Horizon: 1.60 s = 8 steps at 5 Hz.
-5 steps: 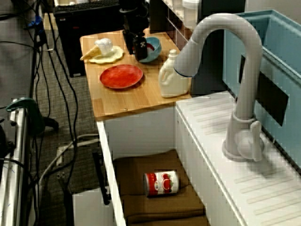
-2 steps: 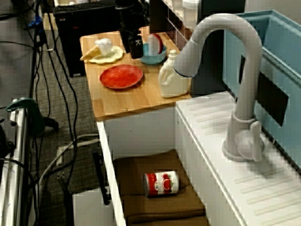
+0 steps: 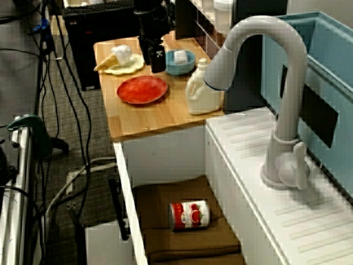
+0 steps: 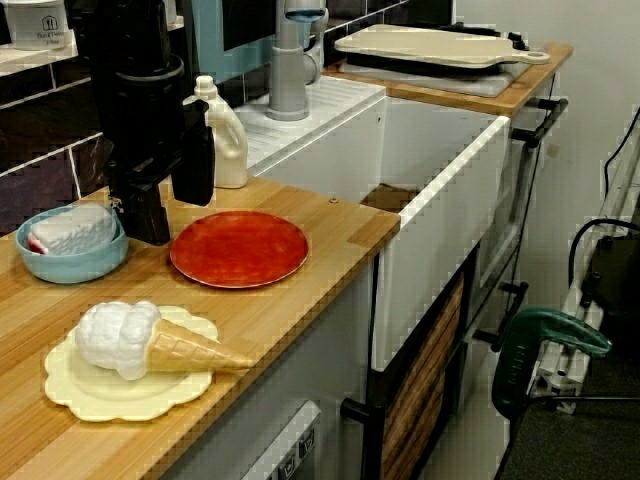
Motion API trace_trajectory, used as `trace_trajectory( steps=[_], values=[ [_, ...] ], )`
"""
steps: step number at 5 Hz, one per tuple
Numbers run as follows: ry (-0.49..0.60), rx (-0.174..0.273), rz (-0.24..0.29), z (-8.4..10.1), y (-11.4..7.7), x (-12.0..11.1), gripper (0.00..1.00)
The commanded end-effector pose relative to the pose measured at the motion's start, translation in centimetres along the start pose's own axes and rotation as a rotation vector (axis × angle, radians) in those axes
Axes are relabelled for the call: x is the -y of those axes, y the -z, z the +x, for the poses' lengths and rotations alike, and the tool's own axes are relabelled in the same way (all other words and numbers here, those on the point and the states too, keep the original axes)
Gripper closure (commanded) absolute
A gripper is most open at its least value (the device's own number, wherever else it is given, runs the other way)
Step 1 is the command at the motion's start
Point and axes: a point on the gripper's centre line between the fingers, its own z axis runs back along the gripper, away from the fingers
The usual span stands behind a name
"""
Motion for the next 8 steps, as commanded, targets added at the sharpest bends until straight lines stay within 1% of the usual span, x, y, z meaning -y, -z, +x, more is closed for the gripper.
trace_trajectory(
  steps=[1, 2, 3, 4, 5, 6, 8],
  values=[
    [0.051, 0.087, 0.07, -0.6, -2.6, -0.5, 0.0],
    [0.071, 0.078, 0.085, -0.9, -2.4, -0.5, 0.0],
    [0.094, 0.058, 0.101, -1.1, -1.8, -0.5, 0.0],
    [0.108, 0.042, 0.084, -1.0, -1.6, -0.4, 0.0],
    [0.132, 0.023, 0.069, -1.5, -1.4, 0.7, 0.11],
    [0.146, 0.018, 0.071, -2.1, -0.9, 1.4, 1.0],
    [0.152, 0.006, 0.074, -2.2, -0.6, 1.6, 1.0]
  ],
)
